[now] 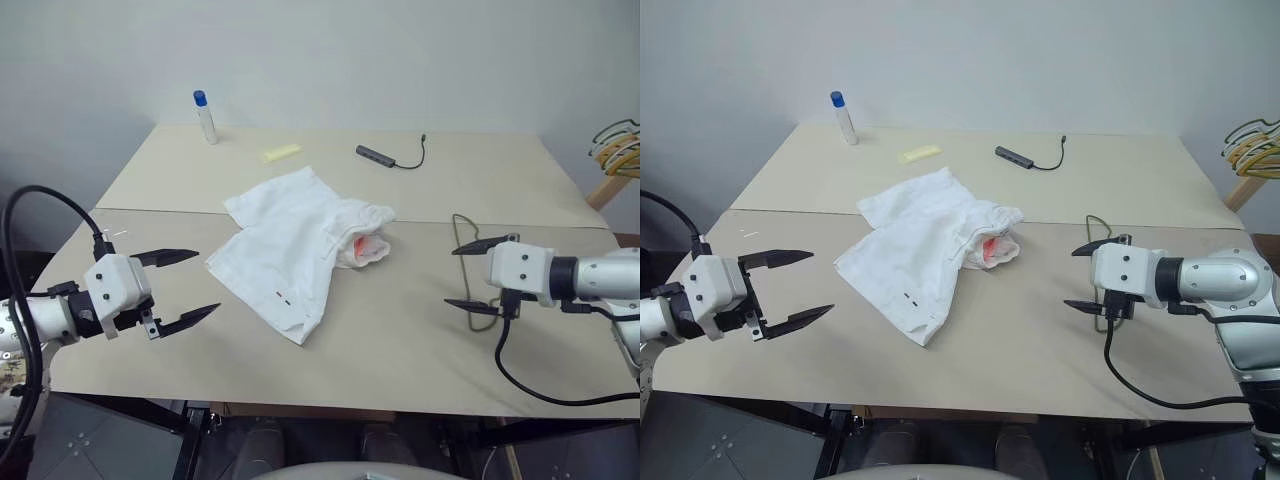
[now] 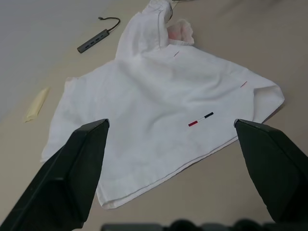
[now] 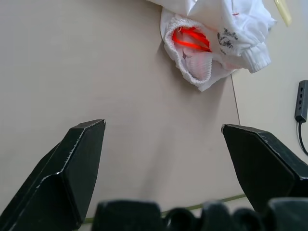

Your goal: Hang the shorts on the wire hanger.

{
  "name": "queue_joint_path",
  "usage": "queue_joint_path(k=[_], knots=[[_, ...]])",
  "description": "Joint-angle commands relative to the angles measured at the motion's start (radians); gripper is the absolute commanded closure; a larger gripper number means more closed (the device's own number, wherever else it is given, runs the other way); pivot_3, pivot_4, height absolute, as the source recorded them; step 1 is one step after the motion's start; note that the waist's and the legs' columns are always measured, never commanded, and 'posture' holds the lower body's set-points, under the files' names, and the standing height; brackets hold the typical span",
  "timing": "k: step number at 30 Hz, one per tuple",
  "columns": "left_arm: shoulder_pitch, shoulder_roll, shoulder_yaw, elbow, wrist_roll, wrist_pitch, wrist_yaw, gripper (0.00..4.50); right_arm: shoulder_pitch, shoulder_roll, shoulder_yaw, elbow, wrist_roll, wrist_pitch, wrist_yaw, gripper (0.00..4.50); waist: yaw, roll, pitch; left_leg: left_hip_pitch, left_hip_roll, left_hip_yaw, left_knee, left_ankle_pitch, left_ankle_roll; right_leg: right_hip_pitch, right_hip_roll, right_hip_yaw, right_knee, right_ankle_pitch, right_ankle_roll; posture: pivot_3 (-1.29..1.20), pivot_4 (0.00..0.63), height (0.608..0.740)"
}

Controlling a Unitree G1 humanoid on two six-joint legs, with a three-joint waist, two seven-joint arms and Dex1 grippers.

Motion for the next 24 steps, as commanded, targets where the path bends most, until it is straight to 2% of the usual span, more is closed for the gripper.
queue_joint_path(k=[1,11,24], knots=[[-0.019,0.011,0.002,-0.017,0.008,-0.005,0.009,0.00,-0.023,-0.010,-0.009,-0.013,0.001,-0.024,-0.003,0.01,0.000,0.000,0.000,0.000,0.000,0.000,0.000,0.000,0.000,0.000,0.000,0.000,0.000,0.000,0.000,0.09,0.000,0.740],[-0.046,-0.048,-0.035,-0.096,-0.036,0.109,0.102,0.00,-0.031,-0.003,0.002,-0.007,-0.006,-0.030,-0.013,0.01,0.001,0.000,0.000,0.000,0.000,0.000,0.000,0.000,0.000,0.000,0.000,0.000,0.000,0.000,0.000,0.08,0.000,0.740],[-0.083,-0.094,-0.225,-0.198,-0.018,0.302,0.199,0.00,-0.013,-0.002,-0.002,-0.016,-0.023,-0.024,-0.045,0.01,0.000,0.000,0.000,0.000,0.000,0.000,0.000,0.000,0.000,0.000,0.000,0.000,0.000,0.000,0.000,0.04,0.000,0.740]])
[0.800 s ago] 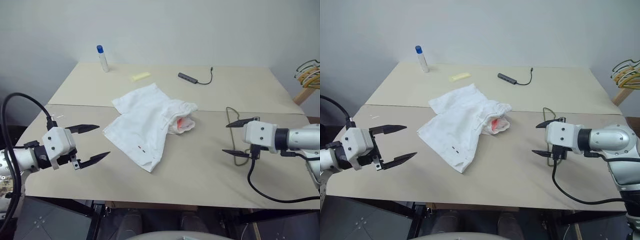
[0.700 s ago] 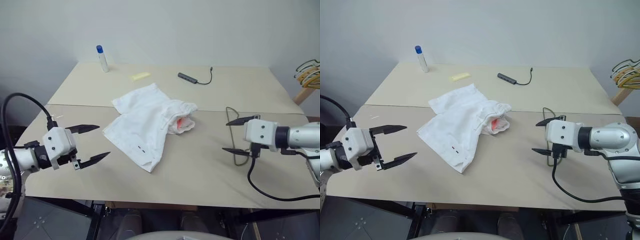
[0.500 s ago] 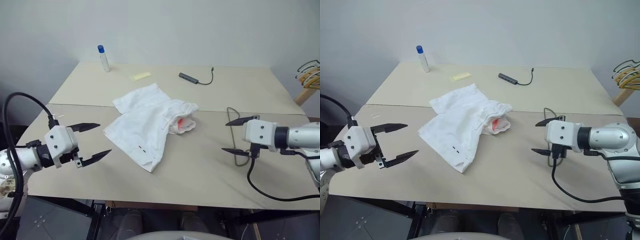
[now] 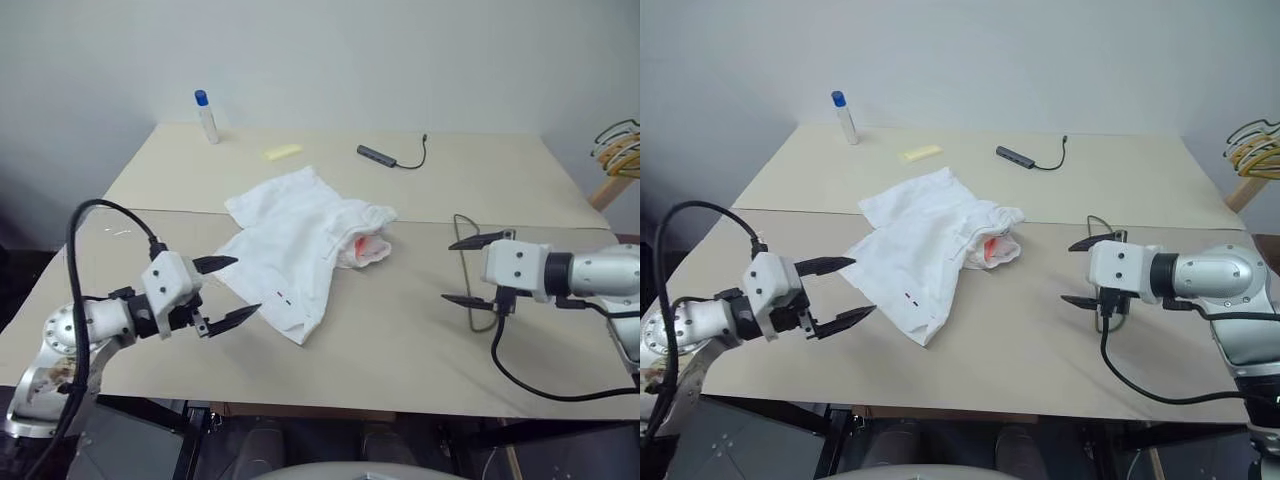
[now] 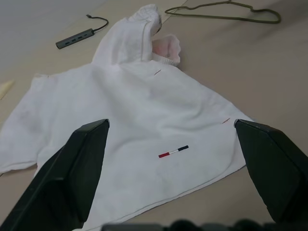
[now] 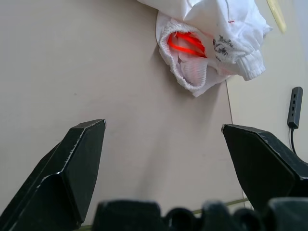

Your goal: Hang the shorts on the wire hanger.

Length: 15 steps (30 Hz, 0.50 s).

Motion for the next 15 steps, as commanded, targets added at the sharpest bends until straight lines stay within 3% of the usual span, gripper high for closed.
queue_joint_path(k=[1,5,9,15], knots=[[-0.016,0.000,-0.042,-0.056,-0.011,0.069,0.021,0.00,-0.003,-0.012,-0.033,-0.025,0.003,-0.004,-0.015,0.01,-0.001,0.000,0.000,0.000,0.000,0.000,0.000,0.000,0.000,0.000,0.000,0.000,0.000,0.000,0.000,0.03,0.000,0.740],[-0.026,-0.028,-0.136,-0.098,-0.026,0.220,0.078,0.00,0.017,-0.026,-0.049,-0.031,0.009,0.000,-0.015,0.01,-0.003,0.000,0.000,0.000,0.000,0.000,0.000,0.000,0.000,0.000,0.000,0.000,0.000,0.000,0.000,0.02,0.000,0.740],[-0.041,-0.043,-0.219,-0.119,0.010,0.243,0.089,0.00,0.011,-0.017,-0.043,-0.025,0.002,-0.001,-0.033,0.01,-0.005,0.000,0.000,0.000,0.000,0.000,0.000,0.000,0.000,0.000,0.000,0.000,0.000,0.000,0.000,0.02,0.000,0.740],[-0.115,-0.063,-0.381,-0.067,0.190,0.206,0.144,0.00,-0.006,-0.002,-0.026,-0.024,-0.001,0.002,-0.050,0.01,-0.006,0.000,0.000,0.001,0.000,0.000,0.000,0.000,0.000,0.001,0.000,0.000,0.000,0.000,0.000,0.02,0.000,0.740]])
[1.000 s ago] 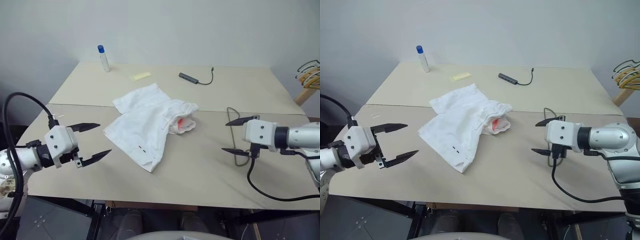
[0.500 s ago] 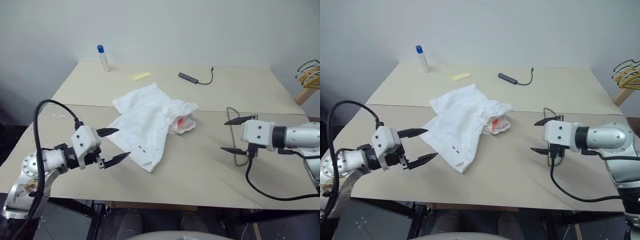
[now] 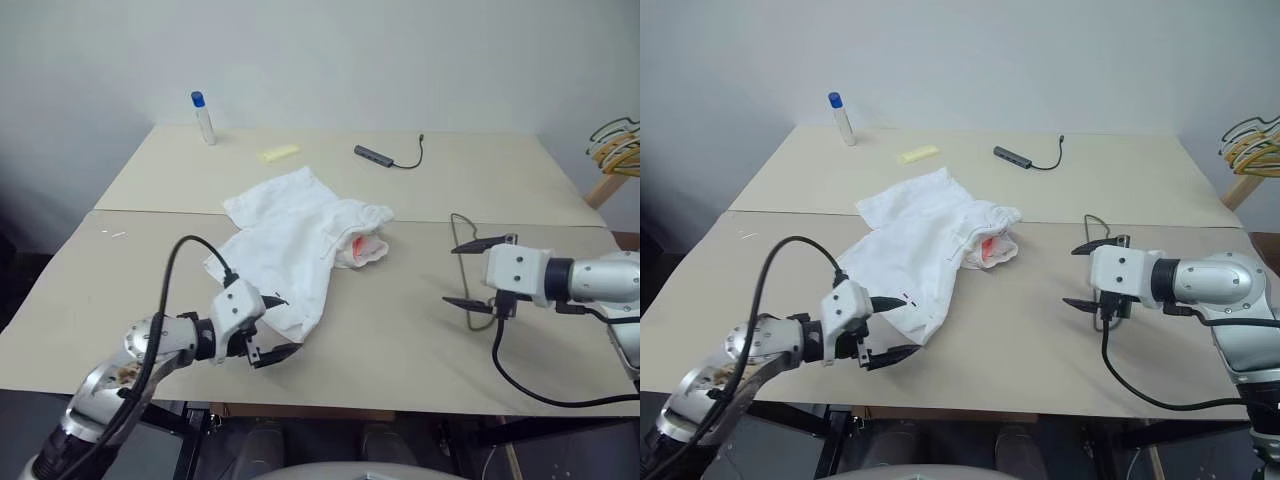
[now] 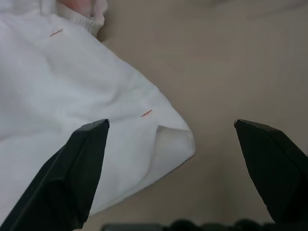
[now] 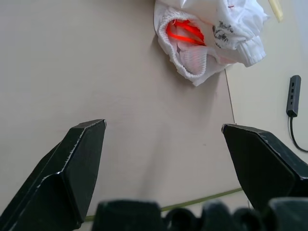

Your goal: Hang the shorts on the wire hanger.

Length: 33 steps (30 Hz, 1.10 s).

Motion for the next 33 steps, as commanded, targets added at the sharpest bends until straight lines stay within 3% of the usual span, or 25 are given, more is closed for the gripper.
queue_joint_path(k=[1,8,11,23,30,33], knots=[[-0.052,-0.013,-0.071,0.022,0.106,-0.015,0.043,0.00,-0.033,0.002,-0.019,-0.018,0.002,0.001,-0.017,0.01,0.000,0.000,0.000,0.000,0.000,0.000,0.000,0.000,0.000,0.000,0.000,0.000,0.000,0.000,0.000,0.02,0.000,0.740],[-0.066,-0.089,-0.178,0.054,0.220,0.039,0.120,0.00,-0.029,0.006,-0.017,-0.021,-0.005,0.003,-0.038,0.01,-0.005,0.000,0.000,-0.001,0.000,0.000,0.000,0.000,0.000,0.000,0.000,0.000,-0.001,0.000,0.000,0.01,0.000,0.740],[-0.056,-0.114,-0.173,0.056,0.232,-0.003,0.131,0.57,-0.028,0.009,-0.017,-0.023,-0.009,0.006,-0.046,0.00,-0.006,0.000,0.000,-0.001,0.000,0.000,0.000,0.000,0.000,0.000,0.000,0.000,0.000,0.000,0.000,0.01,0.000,0.740],[-0.063,-0.123,-0.146,0.083,0.266,-0.011,0.129,4.48,-0.067,0.023,0.017,-0.006,-0.021,0.001,-0.053,0.00,-0.009,0.000,0.000,0.000,0.000,0.000,0.000,0.000,0.000,0.000,0.000,0.000,0.000,0.000,0.000,0.02,0.000,0.740],[-0.032,-0.059,-0.045,0.016,0.220,-0.087,0.071,4.48,-0.145,0.066,0.087,0.040,-0.099,-0.031,-0.080,0.00,-0.019,0.000,0.000,0.000,0.000,0.000,0.000,0.000,0.000,0.000,0.000,0.000,0.000,0.000,0.000,0.02,0.000,0.740],[0.012,0.004,0.113,-0.035,0.125,-0.129,0.000,4.48,-0.252,0.133,0.156,0.107,-0.184,-0.080,-0.133,0.00,-0.029,0.000,0.000,0.000,0.000,0.000,0.000,0.000,0.000,-0.001,0.000,0.001,0.000,0.000,0.000,0.03,0.000,0.740]])
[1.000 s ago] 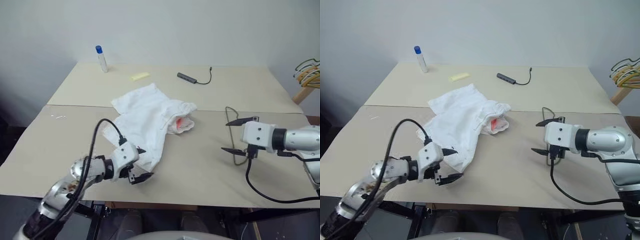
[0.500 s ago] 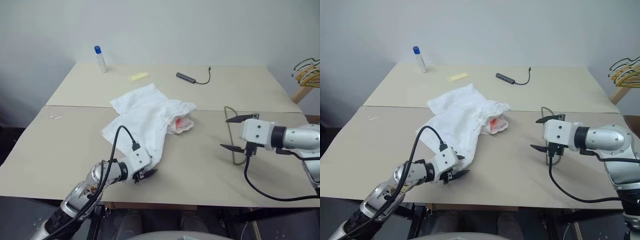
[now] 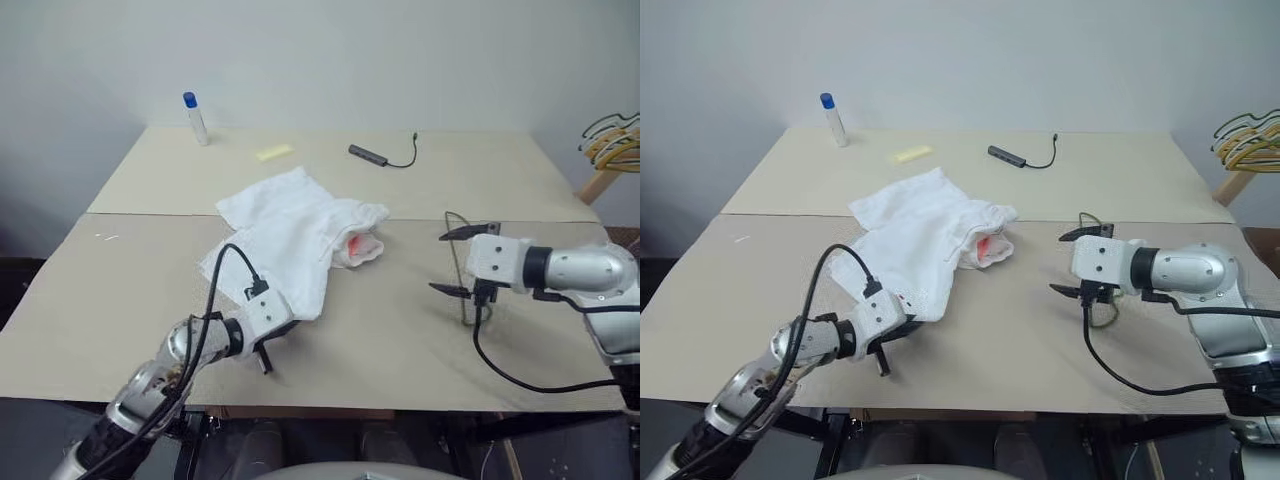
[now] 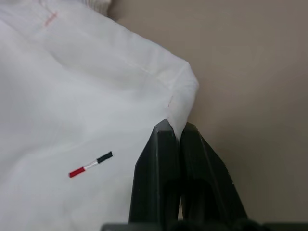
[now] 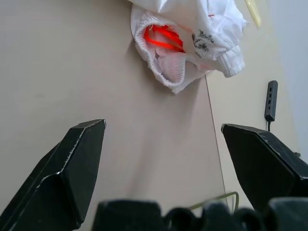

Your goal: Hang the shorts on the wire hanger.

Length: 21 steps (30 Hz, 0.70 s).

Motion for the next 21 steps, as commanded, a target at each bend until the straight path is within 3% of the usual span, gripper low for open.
queue_joint_path(k=[1,9,21], knots=[[0.028,0.070,0.188,-0.082,-0.096,-0.056,-0.073,4.48,-0.127,0.062,0.055,0.059,-0.088,-0.077,-0.068,0.00,-0.008,0.000,0.000,0.000,0.000,0.000,0.000,0.000,0.000,0.000,0.000,0.000,0.000,0.000,0.000,0.03,0.000,0.740],[0.120,0.185,0.404,-0.041,-0.120,-0.128,-0.148,4.48,-0.334,0.196,0.214,0.289,-0.278,-0.273,-0.154,0.00,0.007,0.000,0.001,-0.001,0.000,0.000,-0.001,0.000,0.000,-0.001,-0.001,-0.001,-0.001,0.000,-0.001,0.07,0.000,0.740],[0.116,0.181,0.423,-0.032,-0.105,-0.133,-0.122,4.48,-0.466,0.255,0.325,0.614,-0.440,-0.501,-0.254,0.00,0.017,0.000,0.001,0.000,0.000,0.000,-0.001,0.000,0.000,-0.001,-0.001,-0.001,0.002,0.000,-0.001,0.10,0.000,0.740]])
